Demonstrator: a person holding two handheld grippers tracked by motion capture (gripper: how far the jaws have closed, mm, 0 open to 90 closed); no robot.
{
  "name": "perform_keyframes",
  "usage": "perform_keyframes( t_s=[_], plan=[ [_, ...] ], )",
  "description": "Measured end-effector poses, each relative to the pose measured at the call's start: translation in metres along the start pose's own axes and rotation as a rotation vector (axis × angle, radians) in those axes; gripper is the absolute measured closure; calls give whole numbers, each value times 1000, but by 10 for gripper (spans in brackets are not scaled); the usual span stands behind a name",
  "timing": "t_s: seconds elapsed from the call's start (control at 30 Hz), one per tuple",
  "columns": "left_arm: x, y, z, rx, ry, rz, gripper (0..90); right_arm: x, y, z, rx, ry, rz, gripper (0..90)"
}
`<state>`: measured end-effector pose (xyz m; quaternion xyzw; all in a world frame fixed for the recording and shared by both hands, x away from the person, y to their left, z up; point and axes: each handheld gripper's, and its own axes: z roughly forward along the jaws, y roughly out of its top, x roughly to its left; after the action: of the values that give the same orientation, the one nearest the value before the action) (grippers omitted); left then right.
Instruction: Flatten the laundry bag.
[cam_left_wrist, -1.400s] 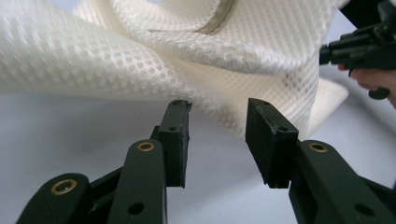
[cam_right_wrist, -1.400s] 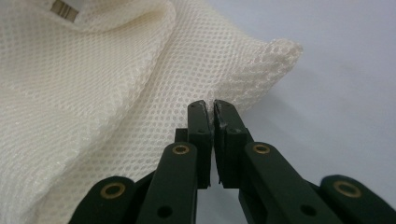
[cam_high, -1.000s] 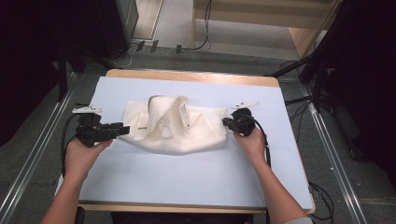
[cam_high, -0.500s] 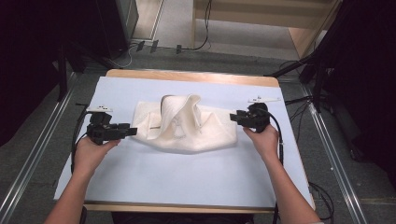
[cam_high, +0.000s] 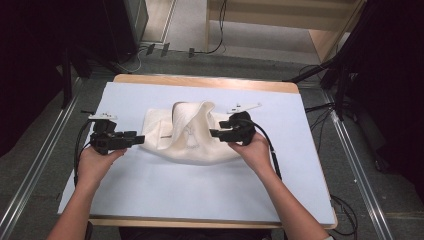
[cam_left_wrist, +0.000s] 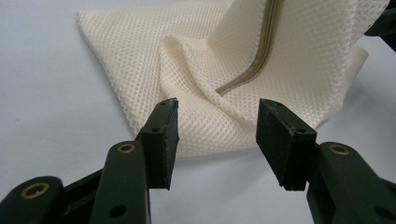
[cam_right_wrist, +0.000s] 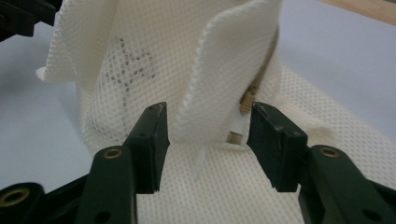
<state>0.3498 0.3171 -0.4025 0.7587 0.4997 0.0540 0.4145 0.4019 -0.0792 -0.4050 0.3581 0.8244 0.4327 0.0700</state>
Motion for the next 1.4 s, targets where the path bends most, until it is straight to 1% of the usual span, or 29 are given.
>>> perform_keyframes(
  t_s=[0.03, 0.07, 0.13, 0.2, 0.23, 0.27, 0.33, 0.37, 0.43, 0.47, 0.53, 0.57, 0.6, 0.63, 0.67, 0.7, 0.73, 0.77, 0.8, 0.83, 0.87, 0.9, 0.97, 1.0, 1.07, 1.17, 1.23, 1.27, 1.4],
  plan=[
    [0, -1, 0, 1, 1, -1, 500, 3, 2, 5, 2, -10, -9, 485],
    [0, -1, 0, 1, -1, -2, 499, 5, 3, 8, 3, -26, -20, 519],
    [0, -1, 0, 0, 2, -2, 499, 9, 5, 15, 18, -59, -33, 629],
    [2, -1, 1, 5, 3, -5, 499, 8, 6, 19, 18, -63, -42, 787],
    [3, -2, 1, 4, 3, -5, 500, 8, 5, 18, 20, -57, -41, 836],
    [3, -1, 2, 5, 2, -5, 500, 9, 5, 16, 22, -54, -45, 849],
    [7, -1, 5, 11, 10, -8, 500, 10, 5, 11, 25, -56, -58, 854],
    [7, -1, 5, 11, 10, -8, 500, 10, 5, 11, 25, -56, -58, 854],
    [12, 1, 9, 23, 18, -9, 500, 11, 3, -1, 9, -45, -52, 854],
    [17, 2, 12, 28, 23, -25, 499, 11, 0, -13, -1, -27, -40, 853],
    [24, 3, 14, 29, 28, -33, 500, 11, -6, -25, -8, -13, -35, 852],
    [24, 3, 14, 29, 28, -33, 500, 11, -6, -25, -8, -13, -35, 852],
    [30, 4, 16, 20, 30, -44, 502, 12, -14, -41, -16, -10, -43, 852],
    [33, 5, 17, 18, 27, -49, 502, 12, -18, -49, -19, -3, -36, 851],
    [35, 6, 19, 14, 29, -62, 503, 12, -21, -54, -26, 3, -35, 851],
    [38, 7, 22, 14, 37, -66, 503, 12, -26, -61, -34, 12, -27, 851],
    [38, 7, 22, 14, 37, -66, 506, 12, -26, -61, -34, 12, -27, 851],
    [40, 9, 27, 33, 55, -59, 506, 14, -36, -75, -42, 21, -21, 851],
    [40, 9, 27, 33, 55, -59, 506, 14, -36, -75, -42, 21, -21, 851],
    [42, 11, 33, 39, 62, -54, 506, 16, -45, -87, -53, 27, -24, 851],
    [42, 11, 33, 39, 62, -54, 506, 18, -50, -92, -56, 32, -17, 850],
    [44, 12, 36, 47, 59, -55, 506, 19, -54, -96, -55, 33, -23, 851],
    [44, 13, 38, 50, 59, -56, 506, 20, -58, -99, -54, 33, -30, 850],
    [45, 14, 40, 54, 61, -54, 507, 23, -69, -108, -48, 29, -43, 850],
    [47, 15, 42, 55, 59, -60, 506, 25, -79, -114, -44, 28, -44, 849],
    [51, 15, 43, 39, 66, -68, 508, 26, -92, -122, -28, 14, -51, 848],
    [53, 15, 43, 41, 70, -68, 509, 26, -99, -126, -17, 12, -46, 847],
    [56, 15, 42, 35, 75, -74, 510, 27, -104, -129, -9, 13, -41, 847],
    [59, 17, 39, 47, 81, -70, 511, 29, -118, -137, 5, 13, -31, 845]
  ],
)
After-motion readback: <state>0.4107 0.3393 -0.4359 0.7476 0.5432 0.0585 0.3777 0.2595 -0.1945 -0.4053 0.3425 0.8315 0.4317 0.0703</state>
